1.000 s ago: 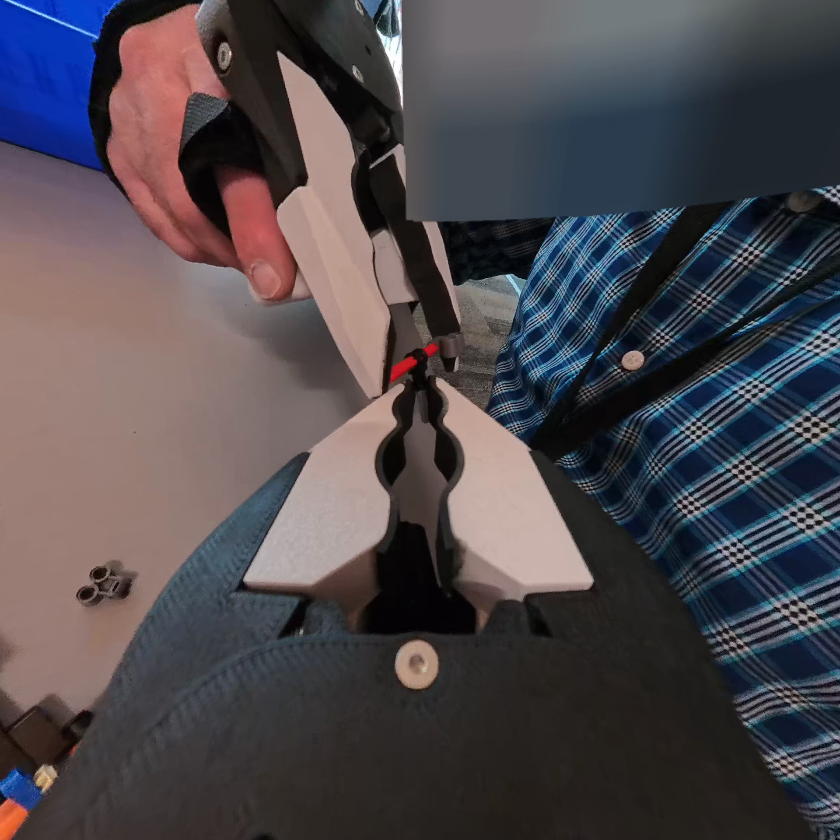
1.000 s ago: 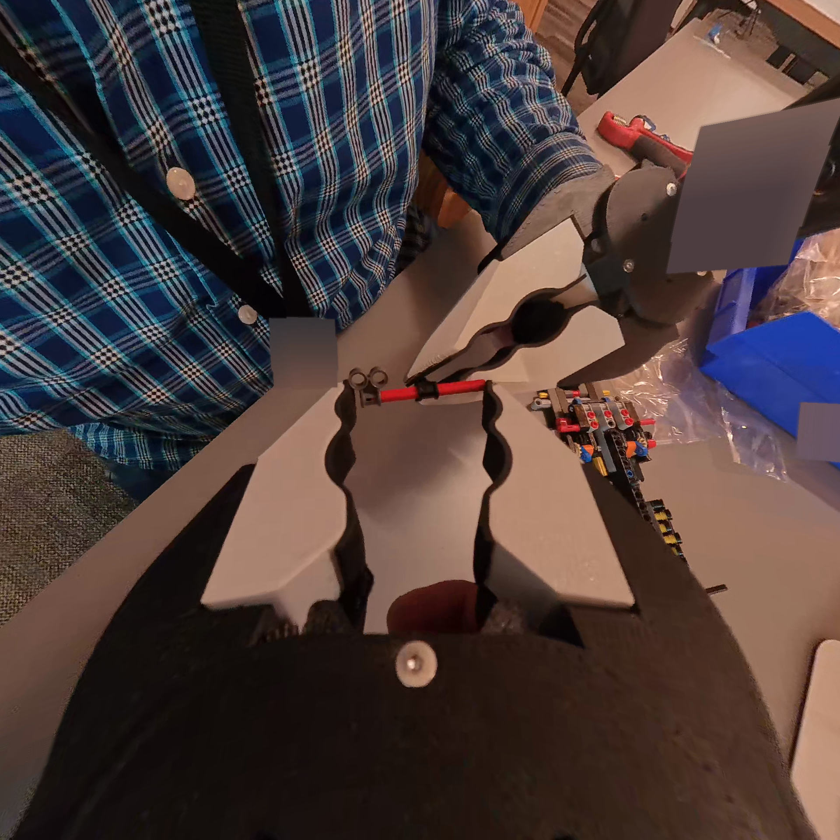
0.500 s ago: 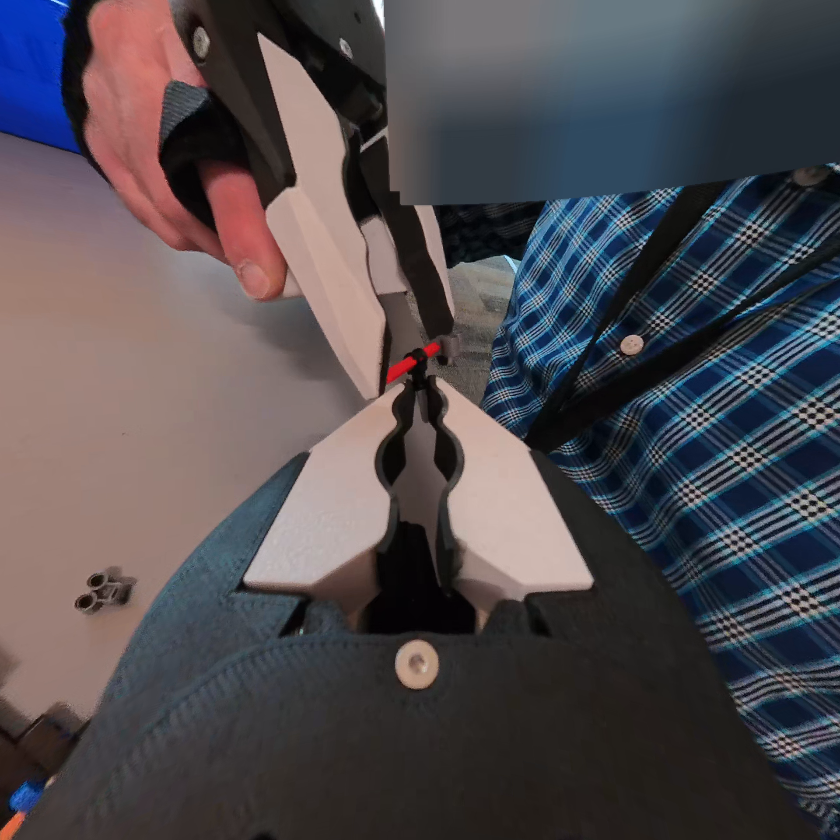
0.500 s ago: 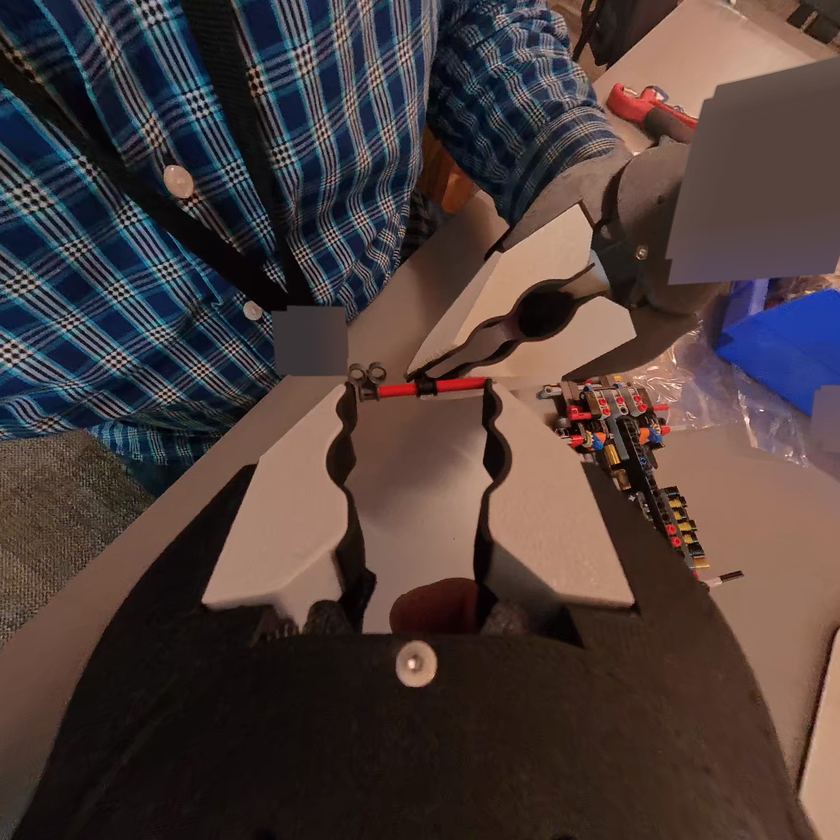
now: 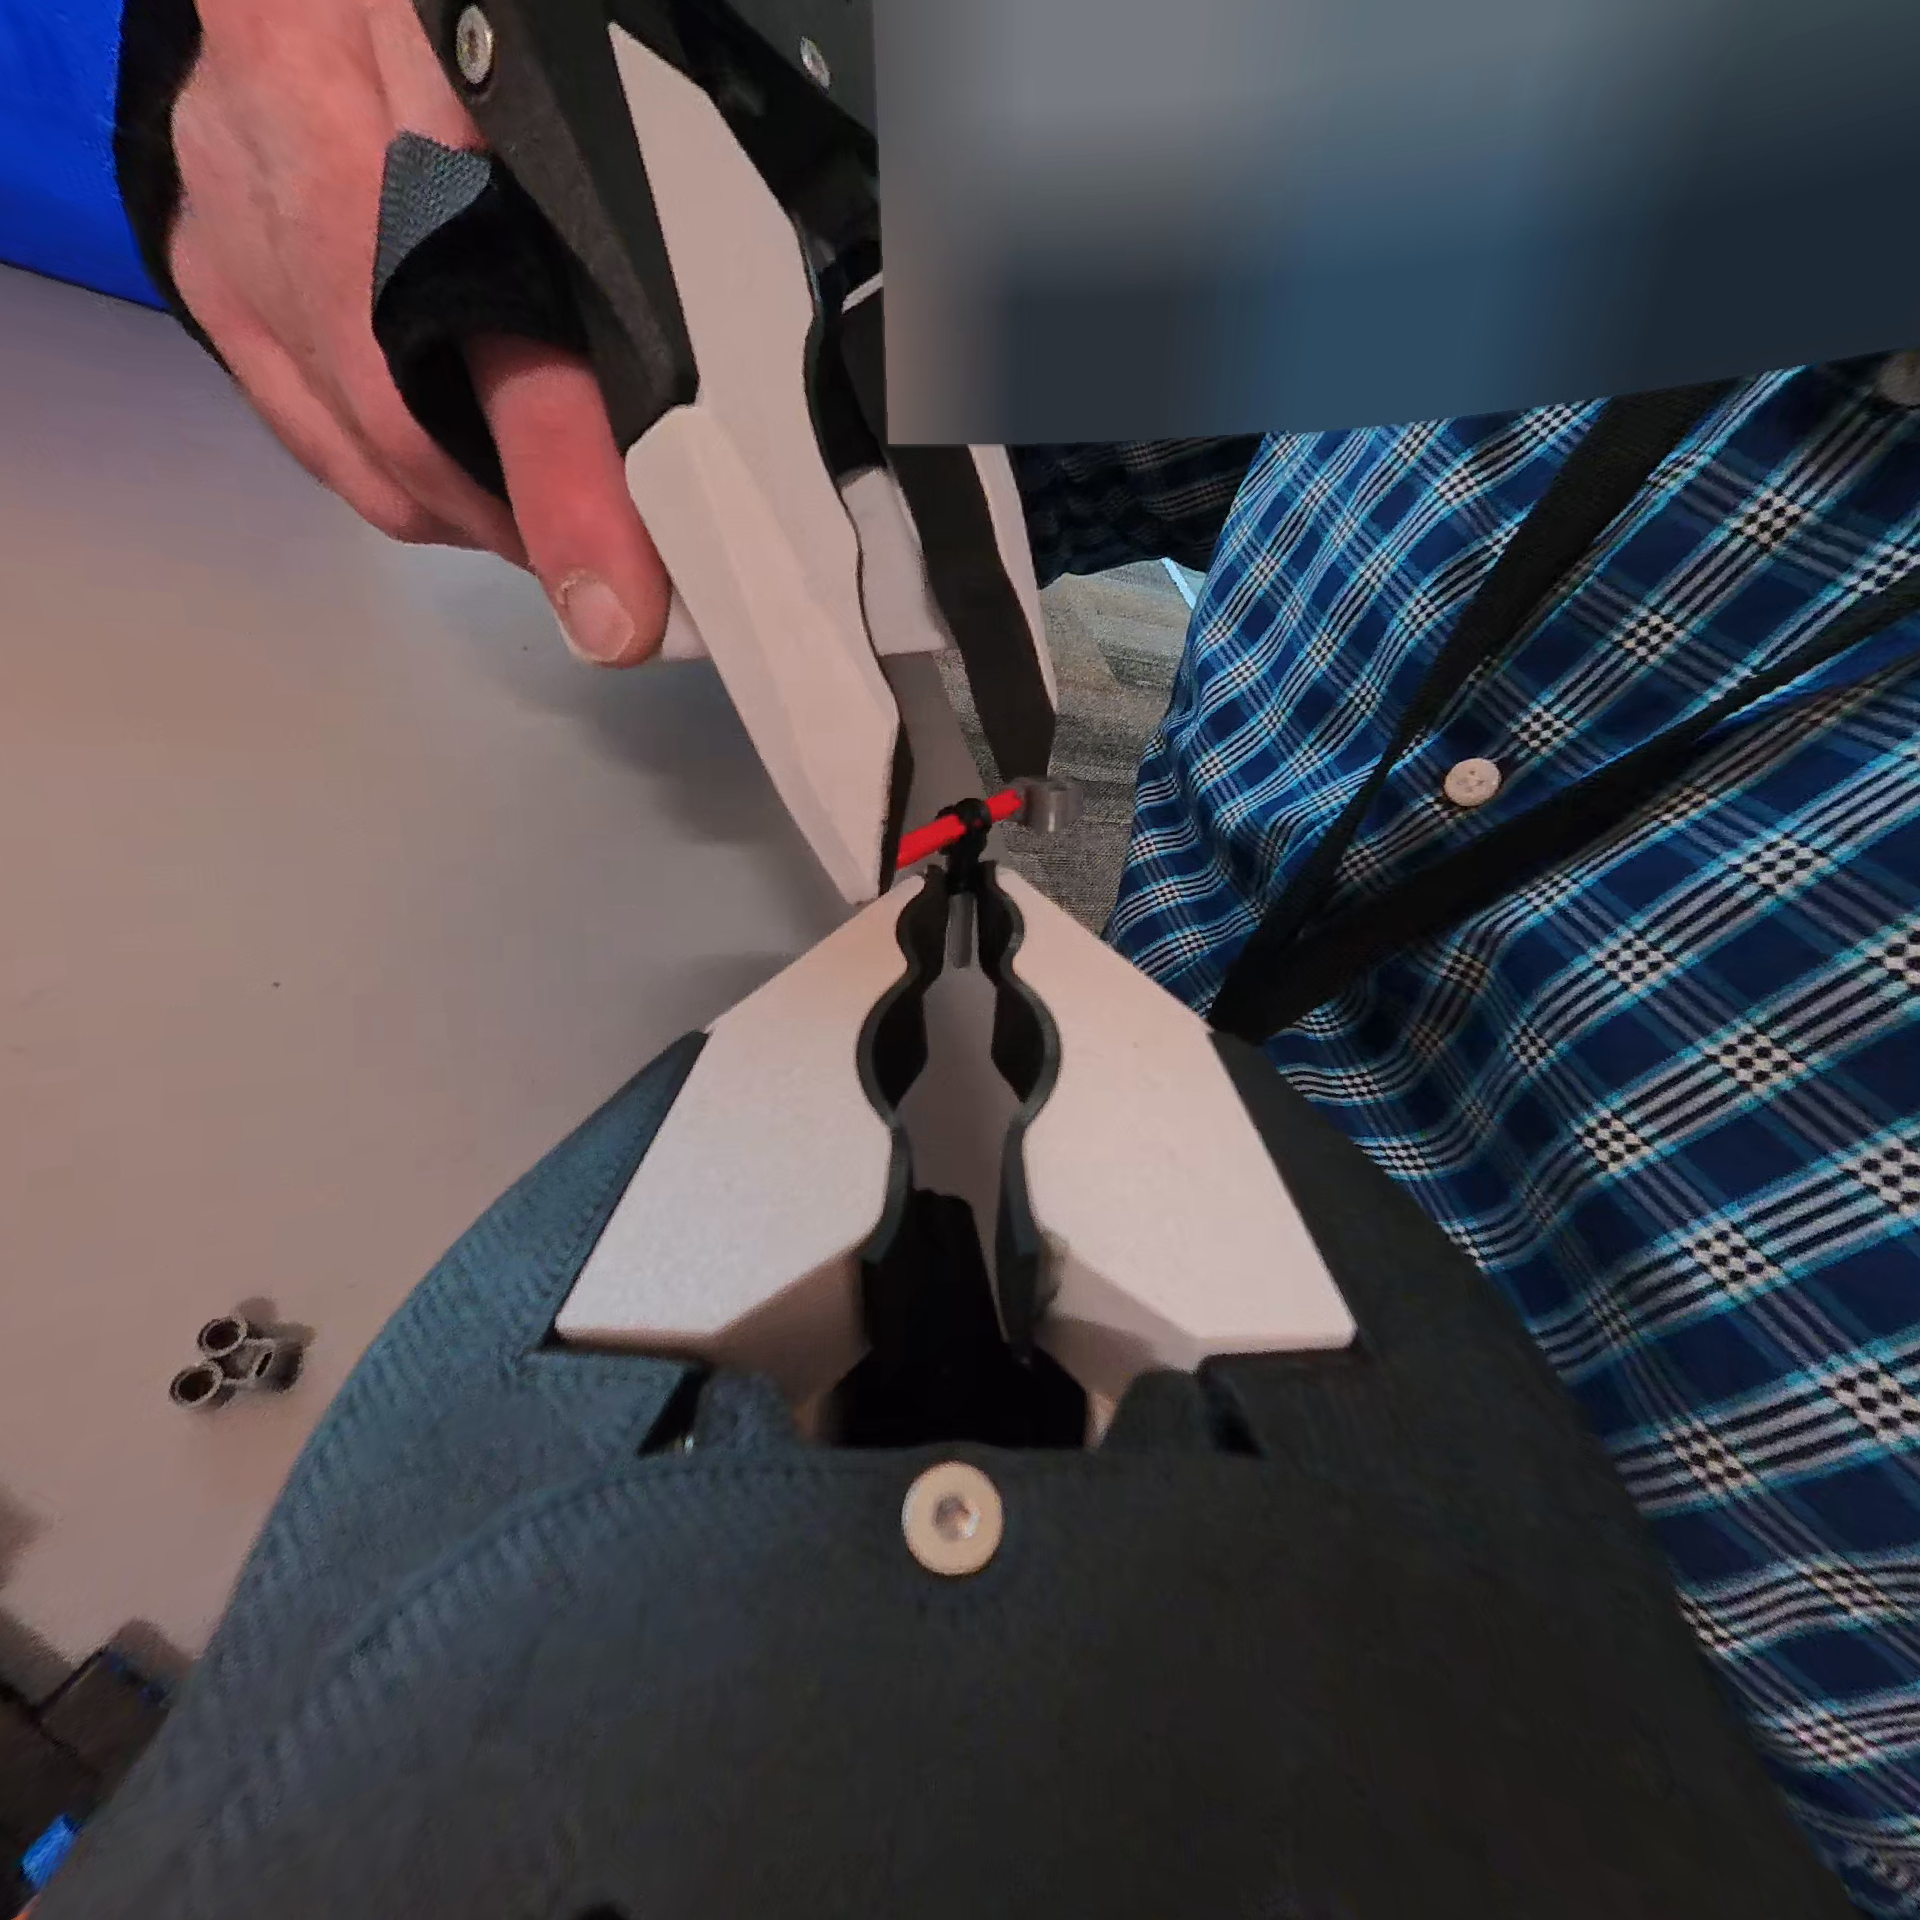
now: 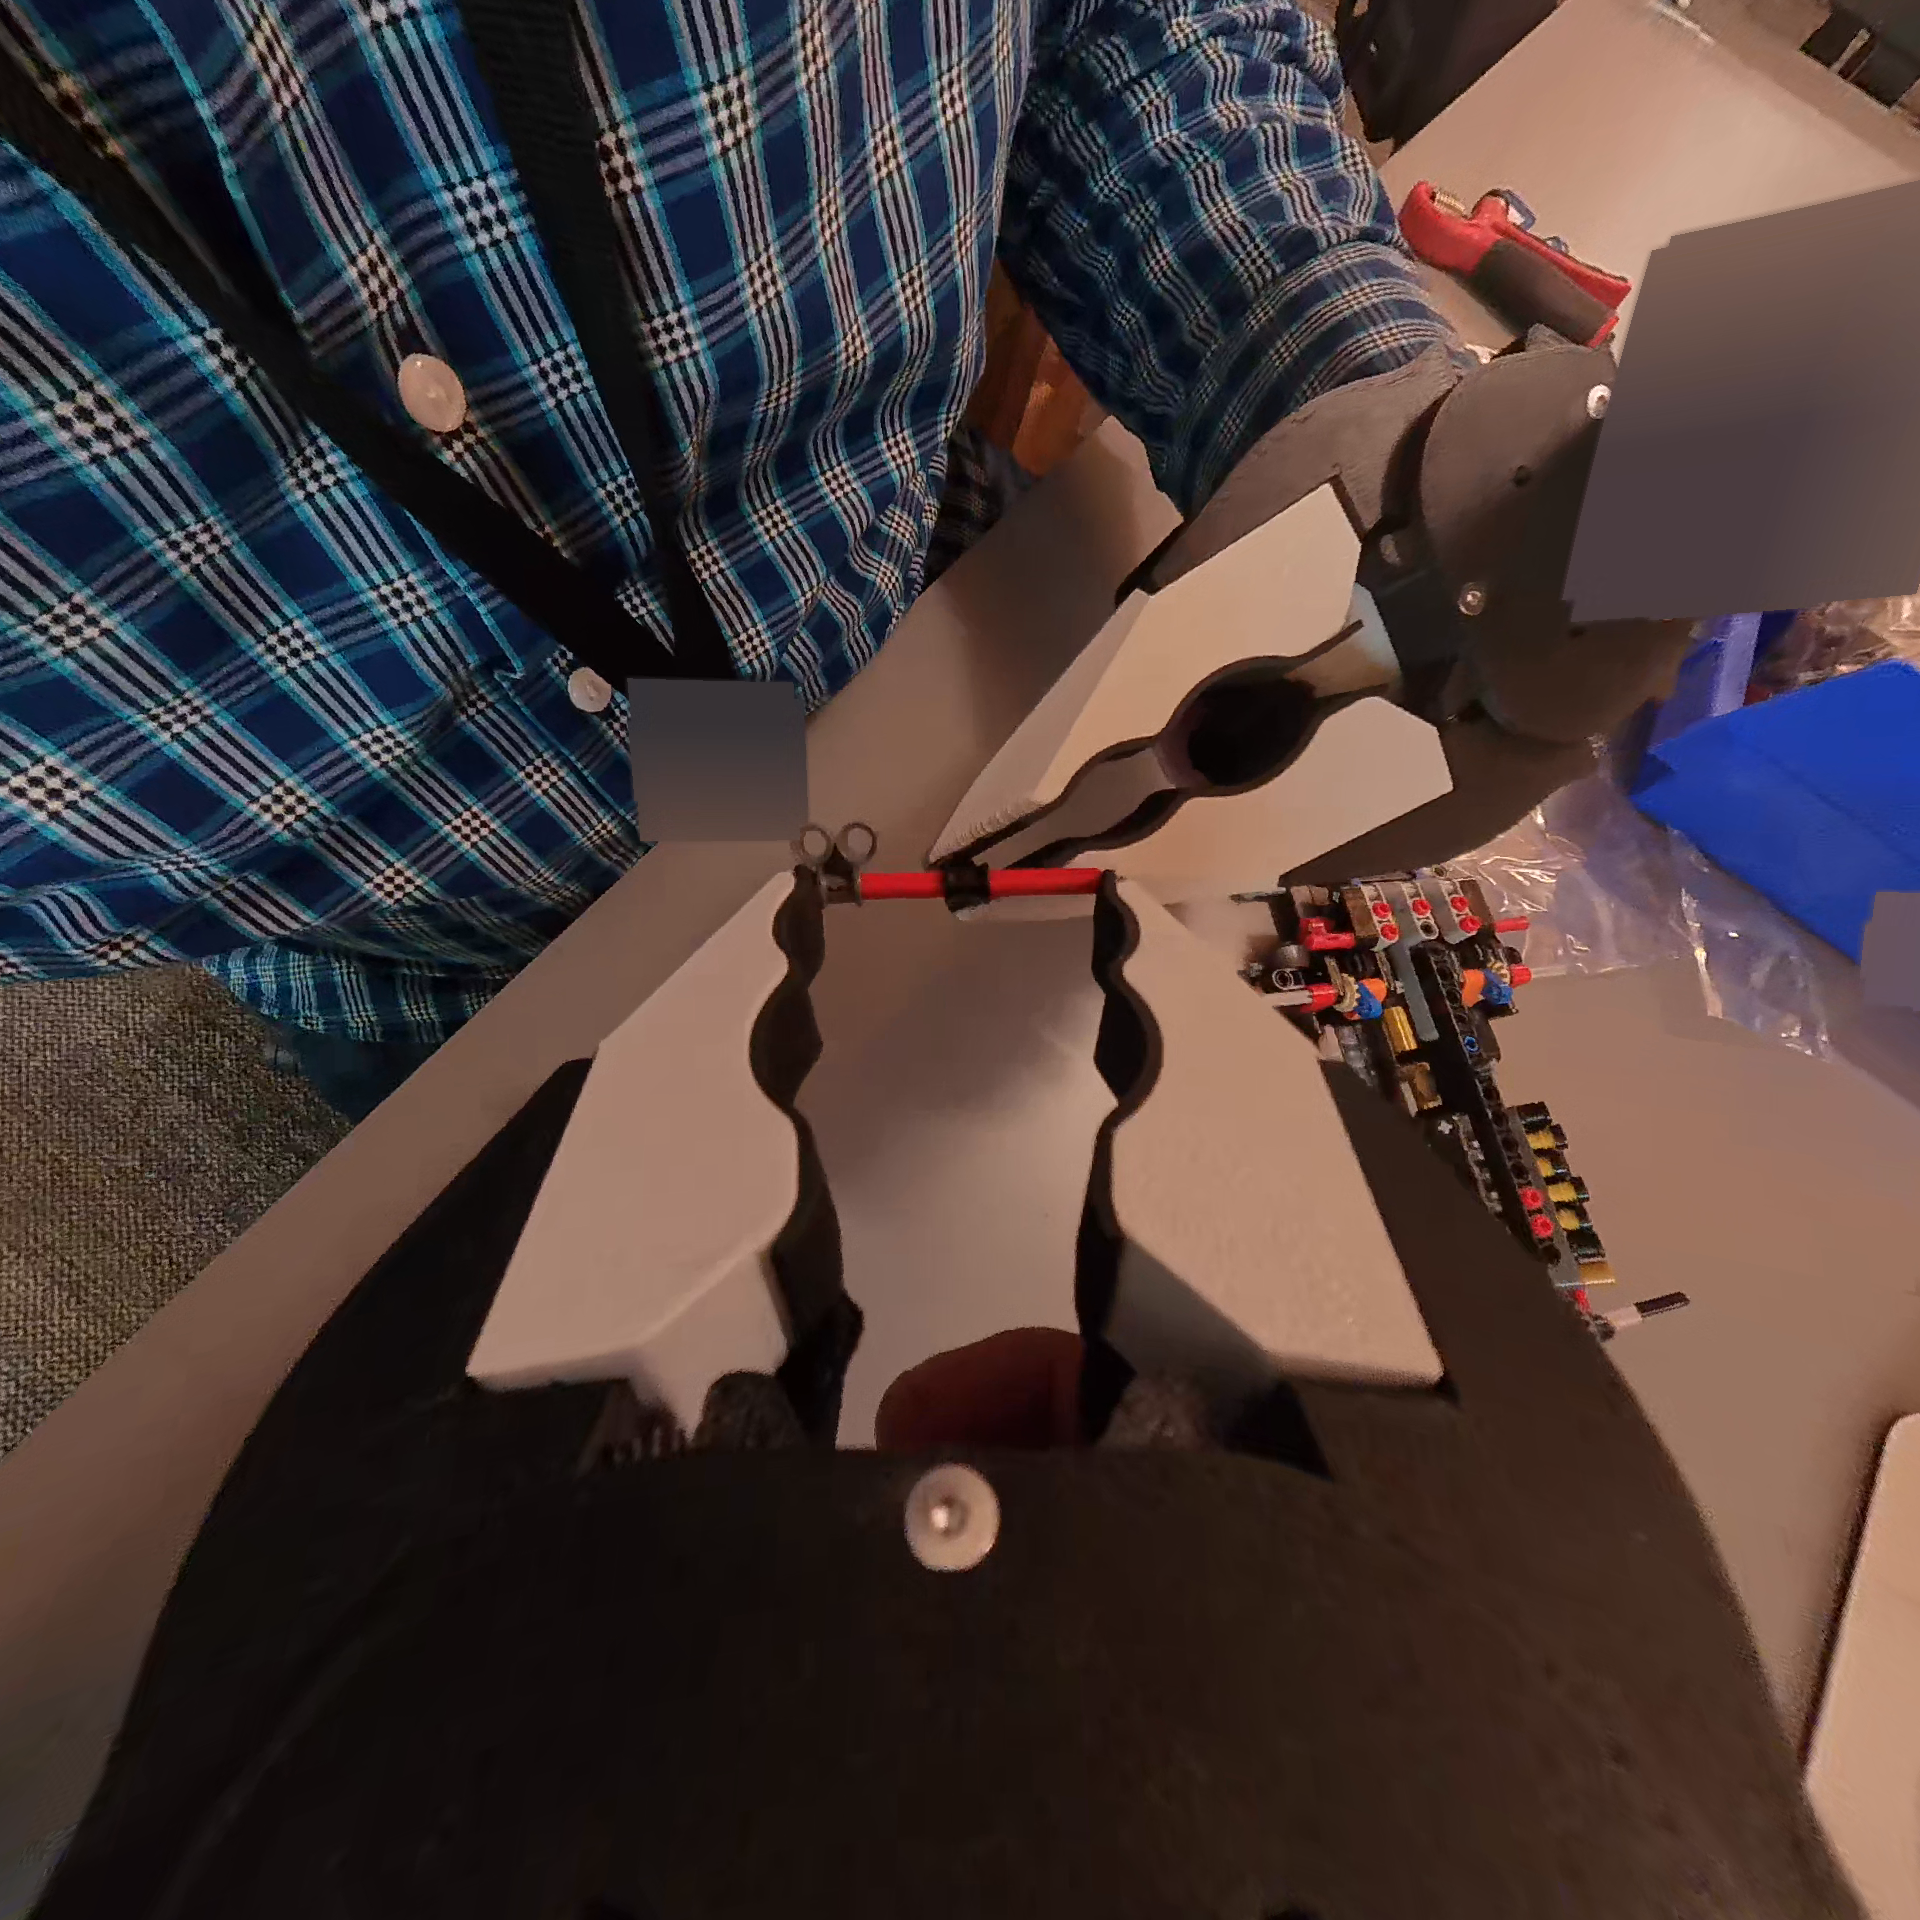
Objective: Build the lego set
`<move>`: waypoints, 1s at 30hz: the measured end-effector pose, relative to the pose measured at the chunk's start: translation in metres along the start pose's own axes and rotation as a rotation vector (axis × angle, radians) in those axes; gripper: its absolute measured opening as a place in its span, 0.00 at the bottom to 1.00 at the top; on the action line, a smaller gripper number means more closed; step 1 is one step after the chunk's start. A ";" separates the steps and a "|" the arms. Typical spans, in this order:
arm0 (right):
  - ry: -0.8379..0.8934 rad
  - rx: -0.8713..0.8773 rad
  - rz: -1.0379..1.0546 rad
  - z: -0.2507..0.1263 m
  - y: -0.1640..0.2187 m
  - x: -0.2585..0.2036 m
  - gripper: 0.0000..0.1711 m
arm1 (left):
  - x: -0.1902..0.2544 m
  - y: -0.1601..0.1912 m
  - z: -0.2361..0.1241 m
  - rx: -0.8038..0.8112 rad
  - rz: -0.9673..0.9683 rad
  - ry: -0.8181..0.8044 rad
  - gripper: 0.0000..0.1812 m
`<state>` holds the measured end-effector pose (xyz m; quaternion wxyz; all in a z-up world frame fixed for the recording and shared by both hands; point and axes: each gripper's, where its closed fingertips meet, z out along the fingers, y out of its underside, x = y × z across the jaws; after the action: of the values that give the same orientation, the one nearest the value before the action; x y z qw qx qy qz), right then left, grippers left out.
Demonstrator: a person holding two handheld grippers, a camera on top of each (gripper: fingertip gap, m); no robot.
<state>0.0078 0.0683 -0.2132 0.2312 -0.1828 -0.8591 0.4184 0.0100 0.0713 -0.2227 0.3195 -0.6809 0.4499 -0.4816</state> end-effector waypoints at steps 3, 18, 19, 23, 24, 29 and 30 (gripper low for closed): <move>0.002 0.008 0.023 0.000 0.001 -0.001 0.30 | -0.001 0.000 0.001 0.015 -0.019 -0.015 0.03; 0.144 -0.015 0.056 0.002 0.008 0.002 0.32 | -0.007 0.002 0.005 0.111 -0.163 -0.062 0.03; 0.147 -0.011 0.064 0.003 0.008 0.002 0.32 | -0.007 0.001 0.006 0.115 -0.164 -0.062 0.03; 0.176 0.015 0.108 0.002 0.008 0.002 0.31 | -0.008 0.000 0.005 0.130 -0.174 -0.066 0.03; 0.177 0.022 0.112 0.002 0.008 0.001 0.31 | -0.007 0.000 0.007 0.125 -0.172 -0.066 0.03; 0.166 0.034 0.121 0.002 0.009 -0.002 0.30 | -0.006 0.000 0.010 0.108 -0.162 -0.070 0.03; 0.163 0.030 0.120 0.002 0.009 -0.002 0.30 | -0.007 0.001 0.011 0.104 -0.160 -0.073 0.03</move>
<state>0.0096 0.0712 -0.2222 0.2777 -0.2640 -0.8185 0.4280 0.0192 0.0771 -0.2295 0.3309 -0.7144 0.3565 -0.5030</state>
